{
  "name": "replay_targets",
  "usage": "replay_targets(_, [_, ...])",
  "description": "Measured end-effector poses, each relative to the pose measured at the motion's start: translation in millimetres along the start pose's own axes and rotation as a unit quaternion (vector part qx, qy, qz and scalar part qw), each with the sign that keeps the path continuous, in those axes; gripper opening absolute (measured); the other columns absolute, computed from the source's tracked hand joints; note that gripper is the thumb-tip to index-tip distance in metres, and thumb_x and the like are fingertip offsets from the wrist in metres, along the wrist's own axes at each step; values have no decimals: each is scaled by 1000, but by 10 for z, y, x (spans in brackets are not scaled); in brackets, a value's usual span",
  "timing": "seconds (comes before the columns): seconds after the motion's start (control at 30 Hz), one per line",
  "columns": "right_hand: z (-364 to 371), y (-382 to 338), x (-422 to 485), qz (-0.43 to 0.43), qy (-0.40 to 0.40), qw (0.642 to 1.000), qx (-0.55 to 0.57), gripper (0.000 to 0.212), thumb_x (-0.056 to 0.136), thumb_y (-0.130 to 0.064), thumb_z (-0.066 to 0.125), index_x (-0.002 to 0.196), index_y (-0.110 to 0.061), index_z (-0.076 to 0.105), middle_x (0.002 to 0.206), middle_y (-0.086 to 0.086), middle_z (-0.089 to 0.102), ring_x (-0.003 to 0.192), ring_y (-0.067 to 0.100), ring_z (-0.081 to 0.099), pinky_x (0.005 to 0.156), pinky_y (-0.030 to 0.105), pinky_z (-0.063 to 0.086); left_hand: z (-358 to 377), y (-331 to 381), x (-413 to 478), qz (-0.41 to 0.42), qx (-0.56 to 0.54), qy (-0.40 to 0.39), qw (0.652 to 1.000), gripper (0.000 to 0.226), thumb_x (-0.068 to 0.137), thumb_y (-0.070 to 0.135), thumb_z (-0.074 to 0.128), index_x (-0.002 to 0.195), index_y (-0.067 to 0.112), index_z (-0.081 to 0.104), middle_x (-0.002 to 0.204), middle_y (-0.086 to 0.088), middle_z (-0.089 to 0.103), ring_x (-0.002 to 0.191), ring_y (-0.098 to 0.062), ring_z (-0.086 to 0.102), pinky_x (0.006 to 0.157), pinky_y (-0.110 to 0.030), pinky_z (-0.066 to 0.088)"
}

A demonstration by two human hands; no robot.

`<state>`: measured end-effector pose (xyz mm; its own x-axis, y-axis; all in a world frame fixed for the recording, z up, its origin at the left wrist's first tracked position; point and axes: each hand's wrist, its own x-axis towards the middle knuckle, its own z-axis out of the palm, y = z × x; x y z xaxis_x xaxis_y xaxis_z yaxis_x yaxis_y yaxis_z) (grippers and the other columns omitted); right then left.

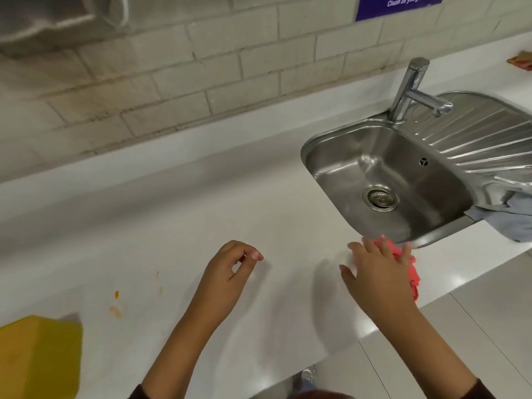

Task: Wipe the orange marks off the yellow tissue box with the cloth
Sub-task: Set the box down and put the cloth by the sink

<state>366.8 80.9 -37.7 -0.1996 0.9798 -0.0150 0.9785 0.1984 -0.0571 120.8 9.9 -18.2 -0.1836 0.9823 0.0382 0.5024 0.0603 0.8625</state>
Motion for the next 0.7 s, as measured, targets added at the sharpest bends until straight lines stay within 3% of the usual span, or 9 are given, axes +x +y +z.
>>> replay_targets(0.1, [-65,-541,-101,-87,42,990,100,34,81,-29,70,113,-17,64,119,3,64,128,32,46,108,63,11,-479,-162,-222,-7,9,57,998,20,93,34,49,81,38,63,95,17,61,95,-5,57,77,-20,43])
replay_targets(0.23, [-14,-1317,-262,-209,5,960,187,37,87,-32,62,123,-25,56,126,-9,59,130,18,43,113,47,-3,-1208,-410,-625,-22,14,137,990,19,89,46,47,80,38,63,92,16,63,95,-6,58,77,-23,45])
replay_targets(0.37, [53,-2169,-478,-310,-21,919,242,37,88,-31,61,125,-26,55,123,-12,58,127,12,44,112,40,-6,-1922,-762,-1130,-57,7,204,977,17,88,38,48,79,37,64,92,13,64,93,-6,59,79,-24,46])
replay_targets(0.47, [84,-2704,-664,-344,-33,900,265,36,88,-31,61,123,-27,56,121,-13,59,124,9,46,113,39,-3,-2302,-1022,-1486,-87,8,234,968,17,87,36,49,79,36,64,92,13,64,89,-4,59,75,-10,43])
replay_targets(0.7, [196,-3707,-1110,-360,-77,881,298,36,90,-36,58,125,-32,52,126,-19,54,122,1,43,114,32,-3,-2959,-1551,-2220,-134,35,277,951,22,90,23,53,76,36,64,89,14,64,88,-3,59,71,-4,40])
